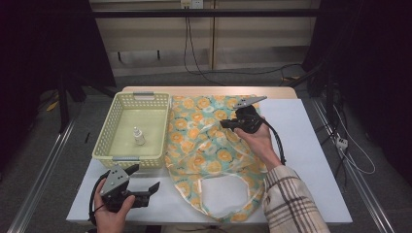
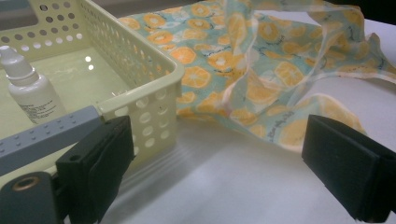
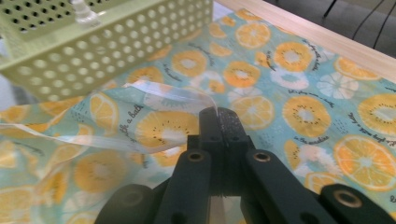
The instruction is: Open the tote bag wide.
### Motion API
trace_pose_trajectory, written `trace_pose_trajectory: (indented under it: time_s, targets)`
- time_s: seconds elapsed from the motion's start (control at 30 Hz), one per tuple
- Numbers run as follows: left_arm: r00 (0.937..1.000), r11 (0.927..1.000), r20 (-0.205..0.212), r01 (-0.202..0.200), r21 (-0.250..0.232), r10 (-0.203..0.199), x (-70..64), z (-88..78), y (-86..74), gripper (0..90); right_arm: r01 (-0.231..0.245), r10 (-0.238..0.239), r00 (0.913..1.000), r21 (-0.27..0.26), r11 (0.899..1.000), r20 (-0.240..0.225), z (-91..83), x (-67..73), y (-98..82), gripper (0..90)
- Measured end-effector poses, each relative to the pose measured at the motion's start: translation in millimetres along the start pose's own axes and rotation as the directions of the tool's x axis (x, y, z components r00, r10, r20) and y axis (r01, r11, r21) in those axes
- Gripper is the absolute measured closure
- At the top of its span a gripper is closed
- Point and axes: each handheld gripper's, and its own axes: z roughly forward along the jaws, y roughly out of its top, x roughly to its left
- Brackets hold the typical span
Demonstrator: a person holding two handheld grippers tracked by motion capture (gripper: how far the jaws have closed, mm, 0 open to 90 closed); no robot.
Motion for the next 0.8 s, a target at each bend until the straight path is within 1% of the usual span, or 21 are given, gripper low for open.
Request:
trace_pose_trajectory:
  time_s: [0.07,0.1,0.13,0.17,0.27,0.37,0.47,0.5,0.57,0.63,0.67,0.73,0.8]
  targets:
    - [1.0000,1.0000,0.000,0.001,-0.001,-0.001,0.2,-0.1,-0.1,8.9,-0.011,0.011,0.9999,0.013,1.000,0.006,5.5,-5.0,-0.3,90.0]
    - [0.9999,0.9999,-0.002,-0.014,0.004,0.014,1.3,-0.2,0.2,8.9,-0.017,0.017,0.9998,0.016,1.000,0.008,7.3,-7.2,0.0,90.0]
    - [1.0000,1.0000,-0.001,-0.009,0.004,0.009,1.0,0.0,0.1,8.9,-0.022,0.022,0.9997,0.015,1.000,0.013,8.5,-9.5,0.7,90.0]
    - [0.9999,0.9999,-0.001,-0.013,0.006,0.013,1.3,0.2,0.2,8.9,-0.029,0.028,0.9995,0.013,1.000,0.016,9.4,-11.6,2.0,90.0]
    - [0.9999,0.9999,-0.002,-0.017,0.005,0.017,1.0,0.4,0.3,8.9,-0.034,0.033,0.9990,0.008,0.999,0.028,11.3,-17.1,7.8,90.0]
    - [0.9999,0.9999,0.001,-0.011,0.006,0.011,0.9,0.2,0.2,8.9,-0.029,0.028,0.9981,0.024,0.999,0.055,15.6,-20.7,11.4,90.0]
    - [1.0000,1.0000,-0.001,-0.008,0.002,0.008,1.1,0.2,0.0,8.9,-0.034,0.031,0.9975,0.038,0.999,0.063,21.9,-23.7,9.4,90.0]
    - [0.9999,0.9999,-0.003,-0.013,0.003,0.013,1.5,0.1,0.1,8.9,-0.037,0.034,0.9974,0.042,0.998,0.063,23.5,-24.8,8.3,90.0]
    - [1.0000,1.0000,0.000,-0.008,0.004,0.008,1.3,0.4,-0.1,8.9,-0.047,0.044,0.9970,0.041,0.998,0.063,26.3,-26.9,5.7,90.0]
    - [1.0000,1.0000,0.000,-0.008,0.004,0.008,1.3,0.4,-0.1,8.9,-0.044,0.041,0.9971,0.050,0.998,0.064,28.7,-27.7,3.7,90.0]
    - [1.0000,1.0000,0.000,-0.007,0.004,0.007,1.3,0.3,-0.2,8.9,-0.044,0.040,0.9971,0.053,0.998,0.065,29.6,-27.9,2.9,88.1]
    - [1.0000,1.0000,0.000,-0.008,0.004,0.008,1.4,0.4,-0.1,8.9,-0.041,0.036,0.9971,0.060,0.997,0.067,30.6,-27.2,2.2,81.5]
    - [1.0000,1.0000,-0.001,-0.009,0.004,0.009,1.3,0.5,-0.1,8.9,-0.040,0.035,0.9961,0.061,0.997,0.081,30.7,-26.2,2.3,78.6]
